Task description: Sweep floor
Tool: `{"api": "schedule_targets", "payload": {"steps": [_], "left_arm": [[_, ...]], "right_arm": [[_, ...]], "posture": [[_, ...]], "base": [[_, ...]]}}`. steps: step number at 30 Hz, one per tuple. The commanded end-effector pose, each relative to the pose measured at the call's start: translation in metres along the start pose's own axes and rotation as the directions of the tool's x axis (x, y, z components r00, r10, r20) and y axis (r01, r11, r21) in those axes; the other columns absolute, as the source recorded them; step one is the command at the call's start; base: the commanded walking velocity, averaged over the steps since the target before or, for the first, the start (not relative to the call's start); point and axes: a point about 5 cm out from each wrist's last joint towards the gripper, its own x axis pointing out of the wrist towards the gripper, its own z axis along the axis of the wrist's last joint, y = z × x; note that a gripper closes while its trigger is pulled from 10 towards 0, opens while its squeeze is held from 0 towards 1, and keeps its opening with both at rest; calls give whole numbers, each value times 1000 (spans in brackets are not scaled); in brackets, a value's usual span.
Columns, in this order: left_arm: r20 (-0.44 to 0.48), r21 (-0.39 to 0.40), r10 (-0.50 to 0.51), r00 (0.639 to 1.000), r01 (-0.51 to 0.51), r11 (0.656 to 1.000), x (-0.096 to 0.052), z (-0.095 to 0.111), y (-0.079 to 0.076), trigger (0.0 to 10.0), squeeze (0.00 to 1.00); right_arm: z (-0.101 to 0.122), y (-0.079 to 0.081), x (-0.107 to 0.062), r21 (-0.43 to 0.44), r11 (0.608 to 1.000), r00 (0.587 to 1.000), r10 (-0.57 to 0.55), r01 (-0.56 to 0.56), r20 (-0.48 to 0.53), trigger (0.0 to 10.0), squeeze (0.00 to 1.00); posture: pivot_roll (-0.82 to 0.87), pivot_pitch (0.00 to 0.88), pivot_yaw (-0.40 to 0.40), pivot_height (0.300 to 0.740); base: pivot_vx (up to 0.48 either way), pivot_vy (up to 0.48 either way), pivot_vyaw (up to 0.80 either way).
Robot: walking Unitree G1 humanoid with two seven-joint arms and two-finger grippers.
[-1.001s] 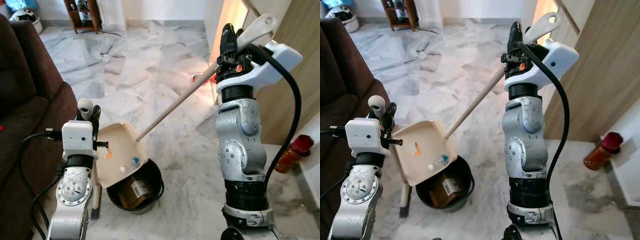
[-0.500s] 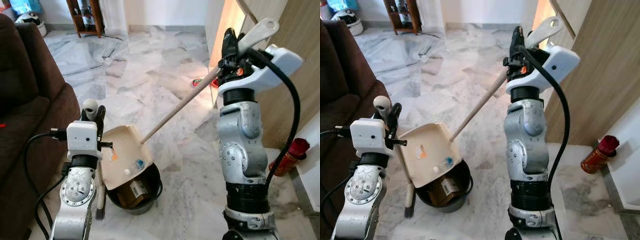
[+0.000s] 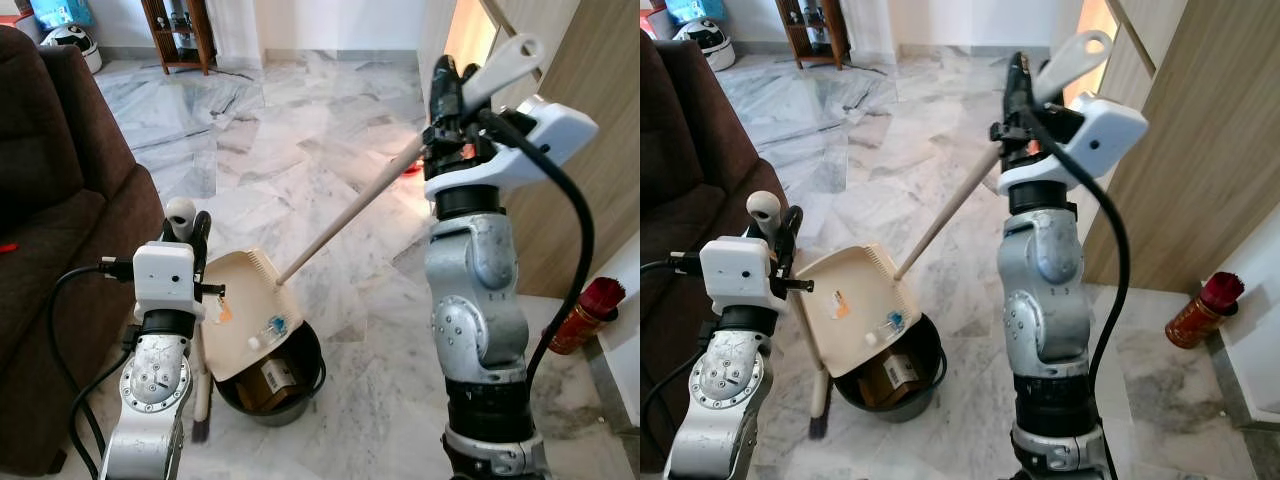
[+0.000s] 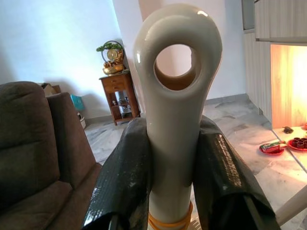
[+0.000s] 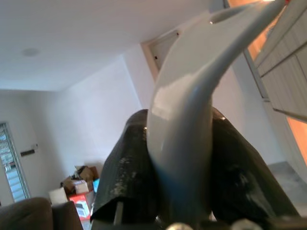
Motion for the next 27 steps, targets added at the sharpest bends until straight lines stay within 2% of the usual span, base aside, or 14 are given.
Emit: {"api": "schedule_targets", "payload": {"steps": [1,12,15,27], "left_arm": [[66,5,5,998,-5,1000,3,11,3,10000,0],[70,1,3,998,-3,1000,3,11,2,10000,0],[72,0,1,997,-1,1000,3,12,2,10000,0],[75,-1,-4,997,4,1000,4,12,1,10000,0]], "right_arm": [[21,18,-2,-18,996,988,91,-90,121,10000,0],[23,31,-8,-57,987,978,157,-150,139,10000,0],[25,41,-13,-82,979,968,197,-186,153,10000,0],[31,59,-23,-42,982,965,188,-183,183,10000,0]], "posture": [[40,123,38,740],[38,126,37,740],[38,126,37,740],[36,129,36,740]], "base": [[0,0,0],[0,0,0],[0,0,0],[0,0,0]]}}
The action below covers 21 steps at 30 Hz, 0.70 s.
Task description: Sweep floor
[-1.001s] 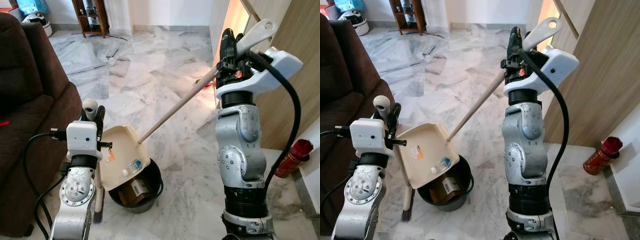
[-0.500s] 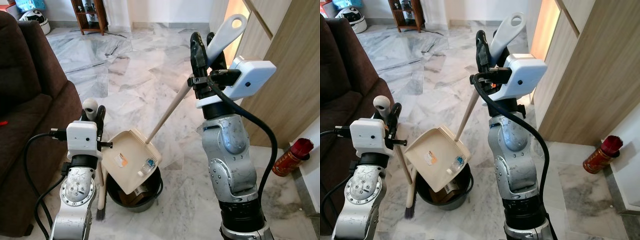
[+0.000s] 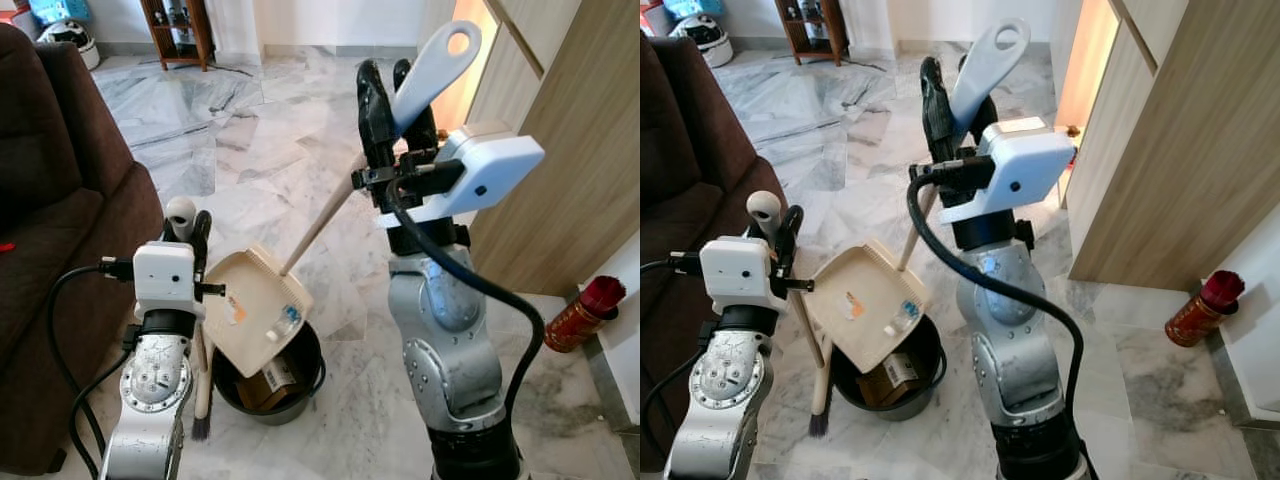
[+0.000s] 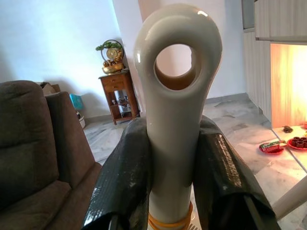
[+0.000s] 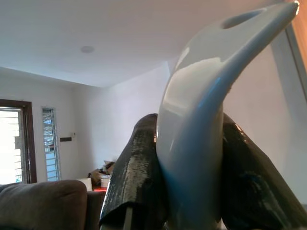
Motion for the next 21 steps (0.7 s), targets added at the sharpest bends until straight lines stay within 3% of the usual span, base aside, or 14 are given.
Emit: {"api": "schedule_targets", "payload": {"steps": [1,6,10,17,21], "left_arm": [[71,0,-2,997,2,1000,4,11,1,10000,0],[72,0,-2,997,2,1000,4,11,1,10000,0],[71,0,-3,997,3,1000,4,11,1,10000,0],[72,-2,-4,997,4,1000,5,11,0,10000,0],[74,-2,-6,997,6,1000,5,11,0,10000,0]], "right_arm": [[28,11,2,31,999,989,15,-20,145,10000,0],[33,21,0,5,998,984,55,-57,171,10000,0],[36,29,-1,-65,991,971,131,-120,201,10000,0],[37,37,-5,-67,987,967,156,-146,203,10000,0],[39,47,-8,-178,963,944,241,-203,226,10000,0]], "posture": [[34,128,35,740],[37,128,35,740],[36,128,36,740],[35,127,33,740],[34,129,33,740]], "base": [[0,0,0],[0,0,0],[0,0,0],[0,0,0],[0,0,0]]}}
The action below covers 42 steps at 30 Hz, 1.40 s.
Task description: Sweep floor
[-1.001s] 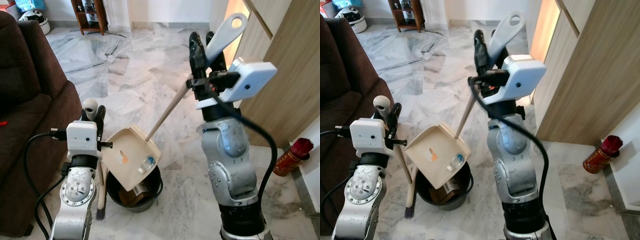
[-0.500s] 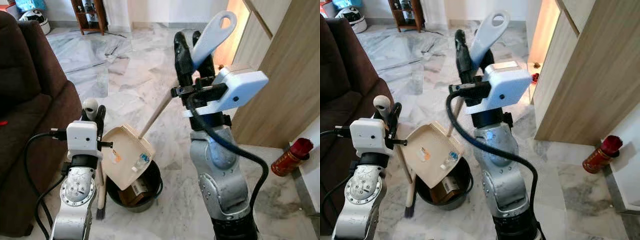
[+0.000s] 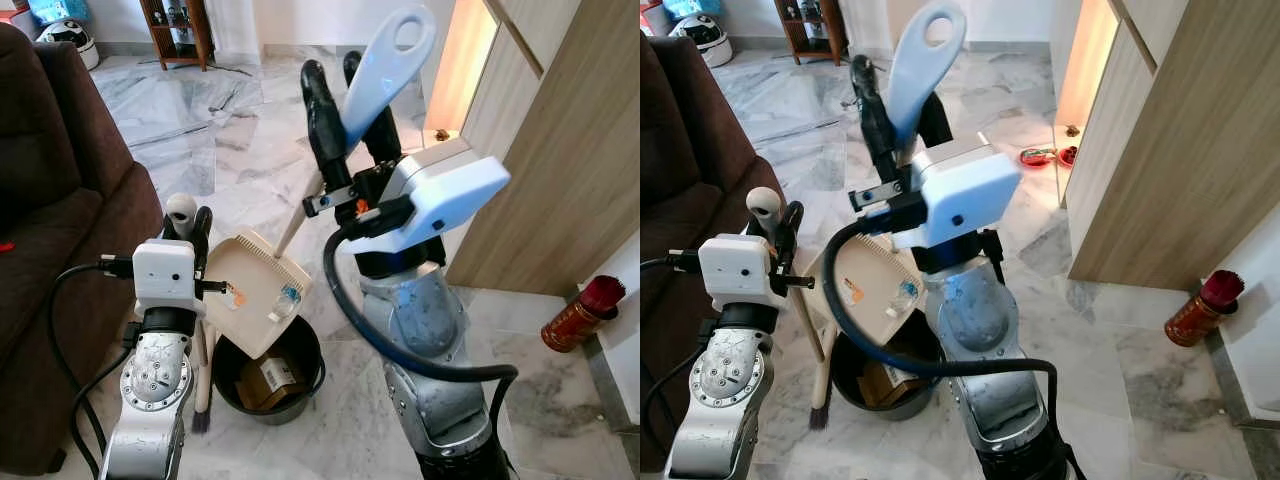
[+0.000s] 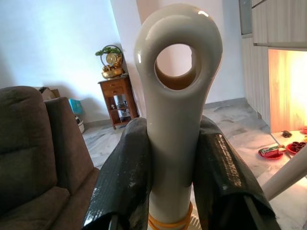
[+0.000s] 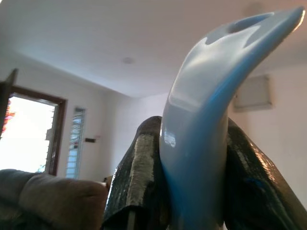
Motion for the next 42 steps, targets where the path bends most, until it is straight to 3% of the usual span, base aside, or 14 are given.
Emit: {"api": "schedule_targets", "payload": {"steps": [1,3,13,29,33,35,36,37,40,42], "left_arm": [[51,0,-5,999,5,1000,4,8,0,10000,0],[54,-1,-4,999,4,1000,4,8,0,10000,0],[56,-5,-4,998,4,1000,4,8,-1,10000,0],[54,-4,-6,999,6,1000,4,8,-1,10000,0],[54,-4,-5,999,5,1000,4,8,-1,10000,0],[54,-4,-4,999,5,1000,4,8,-2,10000,0],[53,-4,-4,999,5,1000,4,8,-1,10000,0],[53,-4,-4,999,5,1000,4,8,-1,10000,0],[50,-5,-5,999,6,1000,3,7,-1,10000,0],[50,-5,-6,999,6,1000,3,7,-1,10000,0]], "right_arm": [[28,6,3,-52,998,986,39,-31,161,10000,0],[28,14,1,-69,995,984,80,-69,162,10000,0],[29,20,-2,-32,994,980,112,-108,162,10000,0],[25,17,-3,-61,992,983,115,-107,142,10000,0],[13,-1,-4,-184,982,992,72,-52,102,10000,0],[6,-18,-4,-288,958,996,44,-19,81,10000,0],[2,-34,-4,-349,937,998,11,12,64,10000,0],[2,-34,-4,-349,937,998,11,12,64,10000,0],[-7,-70,-10,-491,869,998,-60,62,20,10000,0],[-8,-75,-12,-515,855,998,-67,63,11,10000,0]], "posture": [[34,129,33,740],[35,130,32,740],[35,130,31,740],[34,130,30,740],[35,129,28,740],[34,128,29,740],[34,128,29,740],[34,128,29,740],[34,128,29,740],[34,128,29,740]], "base": [[0,0,0],[0,0,0],[0,0,0],[0,0,0],[0,0,0],[0,0,0],[0,0,0],[0,0,0],[0,0,0],[0,0,0]]}}
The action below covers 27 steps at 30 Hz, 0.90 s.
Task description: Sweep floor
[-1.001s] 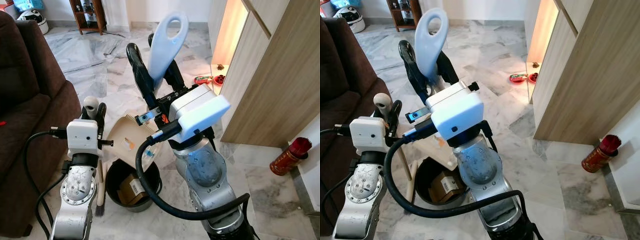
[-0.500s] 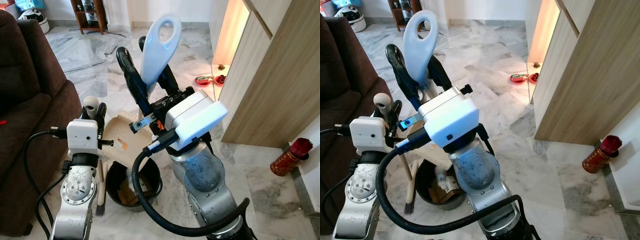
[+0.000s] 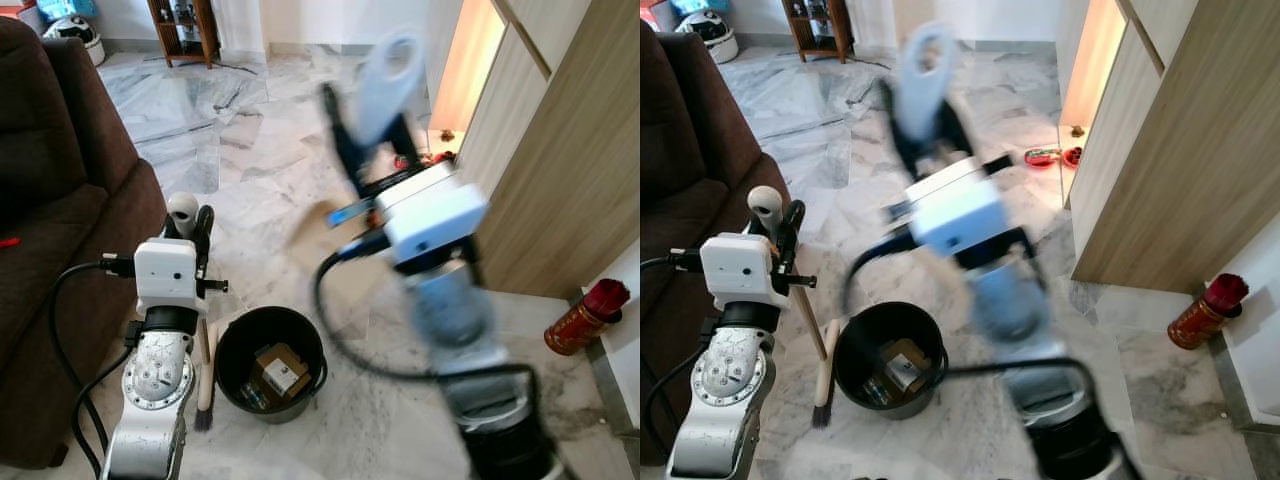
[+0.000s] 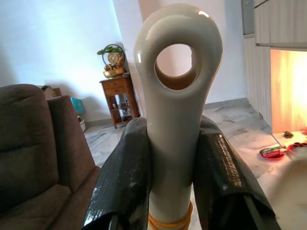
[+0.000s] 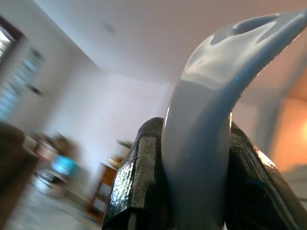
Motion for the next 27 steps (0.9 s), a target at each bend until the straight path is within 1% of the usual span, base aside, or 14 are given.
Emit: {"api": "schedule_targets", "payload": {"steps": [1,3,5,6,8,9,10,13,14,17,18,23,24,27], "left_arm": [[46,-3,-9,999,9,1000,2,7,-1,10000,0],[45,-1,-14,999,14,1000,1,7,-1,10000,0],[41,7,-14,999,14,1000,-2,7,2,10000,0],[41,7,-14,999,14,1000,-2,7,2,10000,0],[36,16,-10,999,10,1000,-4,7,6,10000,0],[33,23,-11,999,10,1000,-6,7,8,10000,0],[33,23,-11,999,10,1000,-6,7,8,10000,0],[26,32,-14,1000,13,999,-10,7,11,10000,0],[22,38,-15,1000,15,999,-12,6,12,10000,0],[17,41,-15,1000,15,999,-14,6,14,10000,0],[11,42,-14,1000,13,999,-15,5,15,10000,0],[-25,32,-7,1000,8,999,-26,2,15,10000,0],[-34,29,-8,999,9,1000,-29,1,15,10000,0],[-39,26,-5,999,6,1000,-31,1,15,10000,0]], "right_arm": [[1,-10,1,-38,999,999,-28,29,28,10000,0],[-4,-15,-2,-48,998,999,-38,39,9,10000,0],[-18,-26,-12,-60,996,996,-76,73,-51,10000,0],[-18,-26,-12,-60,996,996,-76,73,-51,10000,0],[-27,-32,-21,-66,994,991,-97,91,-94,10000,0],[-35,-34,-30,-76,992,986,-106,96,-130,10000,0],[-35,-34,-30,-76,992,986,-106,96,-130,10000,0],[-49,-39,-45,-86,991,973,-119,104,-199,10000,0],[-56,-42,-54,-73,989,957,-144,130,-250,10000,0],[-70,-44,-68,-38,984,924,-177,174,-340,10000,0],[-76,-45,-75,-24,978,904,-199,206,-379,10000,0],[-91,-50,-91,-16,956,847,-266,291,-460,10000,0],[-96,-53,-94,-7,943,825,-294,331,-482,10000,0],[-100,-56,-95,-5,935,811,-311,356,-496,10000,0]], "posture": [[34,128,29,740],[24,126,27,740],[24,126,27,740],[24,126,27,740],[26,122,30,740],[25,114,31,740],[25,114,31,740],[29,107,32,740],[29,103,33,740],[22,95,34,740],[22,94,35,740],[26,87,35,740],[28,87,34,740],[28,89,33,740]], "base": [[0,0,0],[0,0,0],[0,0,0],[0,0,0],[0,0,0],[0,0,0],[0,0,0],[0,0,0],[0,0,0],[0,0,0],[0,0,0],[0,0,0],[0,0,0],[0,0,0]]}}
